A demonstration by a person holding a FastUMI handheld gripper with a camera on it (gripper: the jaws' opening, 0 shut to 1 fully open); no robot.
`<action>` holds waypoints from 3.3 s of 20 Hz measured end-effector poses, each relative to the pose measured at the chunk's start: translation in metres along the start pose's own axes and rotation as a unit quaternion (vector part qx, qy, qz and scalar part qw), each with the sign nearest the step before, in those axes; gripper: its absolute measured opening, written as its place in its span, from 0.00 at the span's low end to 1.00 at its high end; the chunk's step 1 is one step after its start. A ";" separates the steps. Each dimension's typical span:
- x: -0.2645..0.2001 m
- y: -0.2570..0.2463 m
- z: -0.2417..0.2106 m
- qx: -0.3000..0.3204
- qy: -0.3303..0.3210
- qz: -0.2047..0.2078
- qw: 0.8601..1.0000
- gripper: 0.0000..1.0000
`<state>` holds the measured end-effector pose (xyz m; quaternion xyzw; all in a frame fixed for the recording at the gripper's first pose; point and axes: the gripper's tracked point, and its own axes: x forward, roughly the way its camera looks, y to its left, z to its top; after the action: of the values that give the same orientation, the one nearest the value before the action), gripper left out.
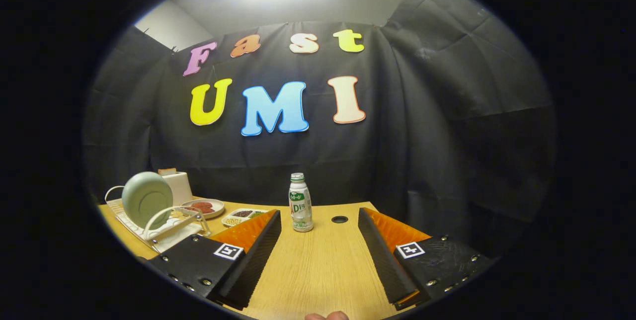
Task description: Take the plate from the dish rack, then take the spoon from the basket and place it into the plate.
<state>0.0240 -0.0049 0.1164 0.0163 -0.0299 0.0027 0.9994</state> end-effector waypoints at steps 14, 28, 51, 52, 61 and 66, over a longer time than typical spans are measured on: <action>-0.034 0.126 0.124 0.002 -0.008 0.022 1.000 0.96; 0.012 0.312 0.089 0.057 0.227 0.140 0.962 0.96; 0.067 0.385 -0.042 -0.022 0.497 -0.001 0.868 0.76; 0.072 0.387 -0.048 -0.030 0.499 -0.011 0.866 0.76; 0.071 0.389 -0.042 -0.124 0.487 -0.093 0.859 0.14; 0.081 0.396 -0.005 -0.214 0.453 -0.122 0.857 0.14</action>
<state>0.1024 0.3910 0.1293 -0.1972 0.4286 -0.1186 0.8737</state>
